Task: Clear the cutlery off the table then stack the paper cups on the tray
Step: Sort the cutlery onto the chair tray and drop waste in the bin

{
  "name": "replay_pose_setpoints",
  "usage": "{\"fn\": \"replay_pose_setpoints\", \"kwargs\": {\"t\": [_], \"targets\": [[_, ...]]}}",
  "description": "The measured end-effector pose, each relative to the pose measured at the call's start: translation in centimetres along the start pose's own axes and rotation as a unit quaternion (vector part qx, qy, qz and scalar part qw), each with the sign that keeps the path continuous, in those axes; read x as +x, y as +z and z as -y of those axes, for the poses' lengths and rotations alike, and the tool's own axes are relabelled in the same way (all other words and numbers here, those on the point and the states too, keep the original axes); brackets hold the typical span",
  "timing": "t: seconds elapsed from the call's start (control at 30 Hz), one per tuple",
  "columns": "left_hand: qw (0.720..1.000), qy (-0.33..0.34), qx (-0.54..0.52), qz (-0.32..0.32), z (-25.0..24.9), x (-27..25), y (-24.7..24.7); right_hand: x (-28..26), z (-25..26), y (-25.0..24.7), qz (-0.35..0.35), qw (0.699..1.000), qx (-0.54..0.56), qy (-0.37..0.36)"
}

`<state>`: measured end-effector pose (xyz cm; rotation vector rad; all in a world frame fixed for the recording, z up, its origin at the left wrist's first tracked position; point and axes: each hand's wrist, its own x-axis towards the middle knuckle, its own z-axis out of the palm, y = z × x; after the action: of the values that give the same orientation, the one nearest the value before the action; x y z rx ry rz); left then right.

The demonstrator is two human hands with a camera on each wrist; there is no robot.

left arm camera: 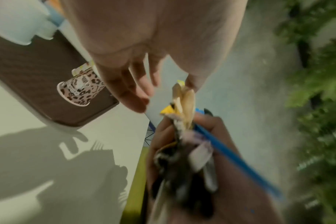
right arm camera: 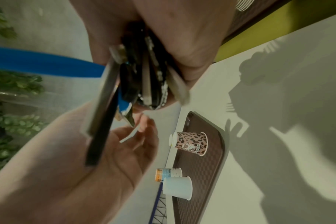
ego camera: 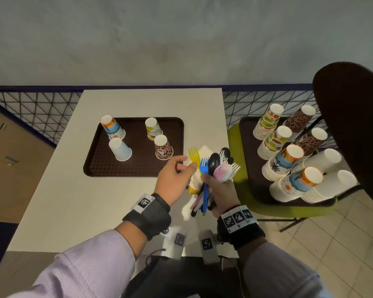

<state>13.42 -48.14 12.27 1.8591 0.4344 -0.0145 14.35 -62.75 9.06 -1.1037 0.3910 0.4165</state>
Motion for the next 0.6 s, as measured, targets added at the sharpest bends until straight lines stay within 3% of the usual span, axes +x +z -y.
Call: {"fn": "replay_pose_setpoints", "kwargs": {"t": [0.3,0.37,0.5,0.6], "targets": [[0.997,0.027,-0.012,0.071,0.8,-0.3,-2.6,-0.8,-0.7,0.8,0.021,1.0,-0.01,-0.004],[0.997,0.019,-0.014,0.071,0.2,-1.0,-4.0,-1.2,-0.9,1.1,-0.005,0.999,-0.027,-0.016],[0.995,-0.026,0.019,0.09,2.1,-2.5,-9.7,-2.2,-1.7,1.8,-0.053,0.998,-0.023,-0.037],[0.977,-0.036,0.1,0.186,5.7,-4.2,-15.9,-3.1,-3.0,2.3,-0.079,0.995,-0.025,-0.052]]}}
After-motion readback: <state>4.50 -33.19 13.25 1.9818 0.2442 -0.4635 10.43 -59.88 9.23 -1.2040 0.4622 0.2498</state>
